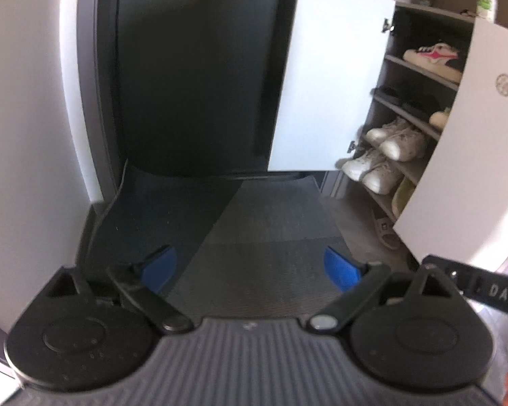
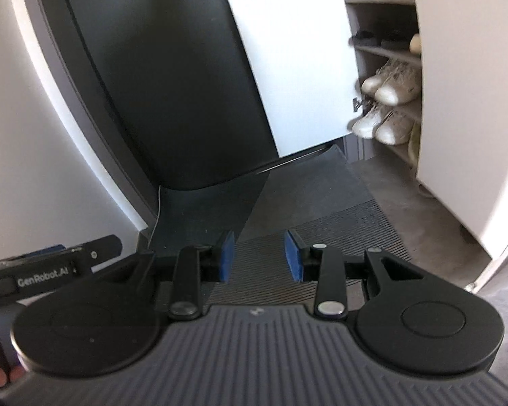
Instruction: Organize scattered shoes
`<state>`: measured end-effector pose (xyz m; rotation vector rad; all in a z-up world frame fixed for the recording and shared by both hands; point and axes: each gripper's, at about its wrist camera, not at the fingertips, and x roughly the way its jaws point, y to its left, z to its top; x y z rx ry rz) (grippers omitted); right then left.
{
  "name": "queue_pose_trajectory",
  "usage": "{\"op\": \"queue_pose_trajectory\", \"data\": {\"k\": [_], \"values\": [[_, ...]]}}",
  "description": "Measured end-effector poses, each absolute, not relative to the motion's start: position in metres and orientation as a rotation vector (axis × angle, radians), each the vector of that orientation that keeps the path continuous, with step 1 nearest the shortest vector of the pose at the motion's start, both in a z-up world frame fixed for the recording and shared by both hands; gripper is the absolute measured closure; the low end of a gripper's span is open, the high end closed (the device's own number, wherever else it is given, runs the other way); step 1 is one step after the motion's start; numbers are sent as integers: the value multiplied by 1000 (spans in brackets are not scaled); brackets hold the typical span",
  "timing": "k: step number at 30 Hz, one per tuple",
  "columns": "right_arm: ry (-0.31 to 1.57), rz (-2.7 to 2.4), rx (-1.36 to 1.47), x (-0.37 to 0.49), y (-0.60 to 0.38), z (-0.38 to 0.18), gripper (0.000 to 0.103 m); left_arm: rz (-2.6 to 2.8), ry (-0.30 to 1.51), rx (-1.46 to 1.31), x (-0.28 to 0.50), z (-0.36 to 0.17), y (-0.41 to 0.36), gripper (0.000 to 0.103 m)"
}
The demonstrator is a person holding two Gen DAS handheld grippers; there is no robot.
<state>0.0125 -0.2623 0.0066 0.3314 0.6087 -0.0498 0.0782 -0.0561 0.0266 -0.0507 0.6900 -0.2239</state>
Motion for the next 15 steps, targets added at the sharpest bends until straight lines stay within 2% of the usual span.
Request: {"op": "queue_pose_trajectory", "data": {"k": [7,15], "values": [[558,-53,310,6,-227,-79,66,-155,691,6,73,-47,-24,8],[555,-31,219,-33,-198,-106,66,-136,817,-73,18,-61,0,7]]}}
